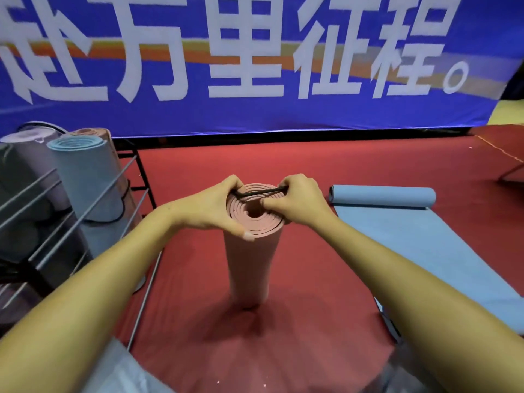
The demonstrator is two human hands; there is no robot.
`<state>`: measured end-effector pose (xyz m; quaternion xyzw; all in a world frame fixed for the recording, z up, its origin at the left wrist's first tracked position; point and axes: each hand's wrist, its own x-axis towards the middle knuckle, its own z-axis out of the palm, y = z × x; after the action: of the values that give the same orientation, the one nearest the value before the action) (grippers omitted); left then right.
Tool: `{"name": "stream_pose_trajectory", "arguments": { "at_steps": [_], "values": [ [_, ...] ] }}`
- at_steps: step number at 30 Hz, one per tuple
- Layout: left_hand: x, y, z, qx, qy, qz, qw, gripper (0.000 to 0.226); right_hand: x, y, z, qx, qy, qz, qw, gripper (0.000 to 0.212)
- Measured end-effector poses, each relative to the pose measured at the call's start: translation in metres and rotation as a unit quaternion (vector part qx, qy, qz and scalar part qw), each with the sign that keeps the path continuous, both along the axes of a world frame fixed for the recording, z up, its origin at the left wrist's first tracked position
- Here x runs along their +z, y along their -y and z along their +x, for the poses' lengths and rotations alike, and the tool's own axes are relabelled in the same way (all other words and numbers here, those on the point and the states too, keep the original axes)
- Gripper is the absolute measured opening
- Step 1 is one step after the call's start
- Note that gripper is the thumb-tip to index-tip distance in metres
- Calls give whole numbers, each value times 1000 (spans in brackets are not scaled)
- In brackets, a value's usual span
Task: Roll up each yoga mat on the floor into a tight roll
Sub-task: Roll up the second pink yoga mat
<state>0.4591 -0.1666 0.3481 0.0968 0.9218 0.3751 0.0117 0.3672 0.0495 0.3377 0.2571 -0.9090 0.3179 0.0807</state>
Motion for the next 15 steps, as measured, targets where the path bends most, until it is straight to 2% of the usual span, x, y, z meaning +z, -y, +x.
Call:
{"name": "stream_pose_trajectory", "arguments": {
  "at_steps": [3, 5, 9, 13, 15],
  "values": [
    [-4, 14, -1, -17, -26, 13, 999, 87, -10, 12, -5, -24, -20, -30, 999, 56],
    [-4, 22, -2, -28, -29, -10, 999, 89, -14, 17, -9, -35, -18, -47, 998, 60],
    [-8, 26, -8, 19, -86, -54, 995, 79, -19, 24, -16, -53, -24, -90, 994, 58],
    [-22, 35, -16, 51, -142, -38, 988, 72, -28, 24, -17, -61, -40, -169, 983, 67],
    [-28, 33, -15, 39, -170, 1, 985, 69, -32, 21, -16, -52, -42, -187, 980, 68]
  ]
}}
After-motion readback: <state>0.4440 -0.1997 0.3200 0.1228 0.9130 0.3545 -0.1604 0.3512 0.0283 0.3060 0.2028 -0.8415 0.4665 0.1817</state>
